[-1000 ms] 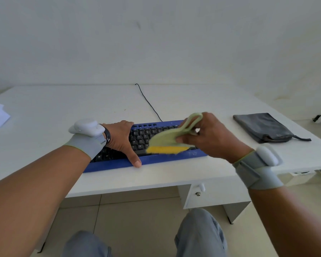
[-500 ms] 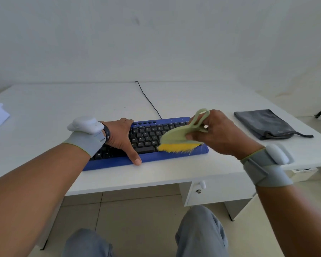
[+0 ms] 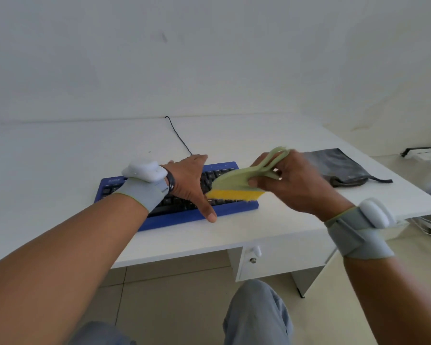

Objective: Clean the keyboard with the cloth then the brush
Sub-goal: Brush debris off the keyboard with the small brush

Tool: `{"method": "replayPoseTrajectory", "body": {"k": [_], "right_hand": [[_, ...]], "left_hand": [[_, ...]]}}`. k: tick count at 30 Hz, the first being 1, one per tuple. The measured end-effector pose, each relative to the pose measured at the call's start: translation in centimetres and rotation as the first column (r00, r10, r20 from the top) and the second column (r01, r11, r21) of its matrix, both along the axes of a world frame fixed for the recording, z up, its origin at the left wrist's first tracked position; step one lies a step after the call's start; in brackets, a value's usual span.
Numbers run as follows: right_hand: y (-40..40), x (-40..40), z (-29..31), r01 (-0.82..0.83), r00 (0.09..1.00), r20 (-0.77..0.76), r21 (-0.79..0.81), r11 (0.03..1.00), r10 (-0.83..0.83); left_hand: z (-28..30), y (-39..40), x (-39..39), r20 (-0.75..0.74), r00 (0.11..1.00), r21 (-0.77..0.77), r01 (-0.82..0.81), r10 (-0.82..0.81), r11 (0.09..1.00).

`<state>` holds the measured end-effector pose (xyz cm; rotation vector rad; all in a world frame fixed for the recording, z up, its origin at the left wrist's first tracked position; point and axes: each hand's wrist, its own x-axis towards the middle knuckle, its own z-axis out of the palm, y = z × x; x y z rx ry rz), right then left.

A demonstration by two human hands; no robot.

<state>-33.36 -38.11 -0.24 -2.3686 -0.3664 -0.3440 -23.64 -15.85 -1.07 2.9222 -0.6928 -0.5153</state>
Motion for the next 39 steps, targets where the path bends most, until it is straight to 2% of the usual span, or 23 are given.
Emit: {"method": "replayPoseTrajectory", "body": {"k": [4, 6, 8, 9, 11, 12, 14, 16, 18, 20, 24, 29, 32, 39], "right_hand": [[-2.6, 0.8, -1.5, 0.212, 0.975, -0.023, -0.180, 0.961, -0.219], [-3.8, 0.9, -1.3, 0.280, 0.960, 0.036, -0.222, 0.934, -0.279], [-3.9, 0.7, -0.5, 0.297, 0.953, 0.104, -0.158, 0.942, -0.283], [-3.6, 0.5, -0.1, 0.264, 0.962, 0.092, -0.091, 0.960, -0.256], [-2.9, 0.5, 0.2, 0.146, 0.989, -0.008, -0.026, 0.989, -0.146], [-2.5, 0.8, -0.2, 0.115, 0.992, -0.045, -0.060, 0.992, -0.118], [-2.4, 2.0, -1.4, 0.199, 0.979, -0.014, -0.112, 0.974, -0.202], [-2.5, 2.8, -1.4, 0.375, 0.926, 0.099, -0.129, 0.918, -0.364], [-2.6, 2.9, -0.6, 0.436, 0.892, 0.176, -0.086, 0.896, -0.417], [-2.8, 2.7, 0.3, 0.422, 0.895, 0.160, 0.003, 0.907, -0.417], [-2.4, 2.0, 1.1, 0.412, 0.907, 0.065, 0.058, 0.909, -0.415], [-0.3, 2.7, -0.3, 0.410, 0.911, -0.022, -0.049, 0.911, -0.411], [1.0, 5.2, -2.0, 0.450, 0.893, -0.033, 0.019, 0.893, -0.449], [1.1, 8.0, -1.7, 0.492, 0.827, 0.233, 0.139, 0.859, -0.511]], "left_hand": [[-1.3, -1.7, 0.4, 0.012, 1.000, 0.053, 0.014, -0.014, 0.998], [-1.6, -1.7, 0.7, 0.021, 1.000, 0.057, 0.008, -0.010, 0.998], [-1.3, -1.9, 0.9, 0.039, 0.999, 0.100, 0.016, -0.020, 0.995], [-1.0, -2.1, 0.9, 0.045, 0.999, 0.128, 0.020, -0.026, 0.992], [-0.6, -2.5, 1.0, 0.049, 0.999, 0.165, 0.017, -0.025, 0.986], [-0.5, -2.6, 1.0, 0.048, 0.999, 0.174, 0.014, -0.022, 0.985], [-0.4, -2.8, 1.1, 0.045, 0.999, 0.188, 0.011, -0.020, 0.982], [-0.5, -2.8, 1.2, 0.040, 0.999, 0.196, 0.013, -0.022, 0.981], [-0.5, -2.7, 1.4, 0.028, 0.999, 0.190, 0.011, -0.016, 0.982], [-0.7, -2.9, 1.6, 0.027, 1.000, 0.156, -0.014, 0.010, 0.988], [-1.0, -3.7, 1.9, 0.079, 0.996, 0.154, -0.041, 0.029, 0.987], [-1.4, -3.8, 2.1, 0.077, 0.997, 0.177, -0.041, 0.027, 0.983], [-1.2, -4.0, 2.0, 0.085, 0.996, 0.199, -0.033, 0.017, 0.979], [-1.2, -4.3, 2.2, 0.073, 0.997, 0.207, -0.024, 0.009, 0.978]]}}
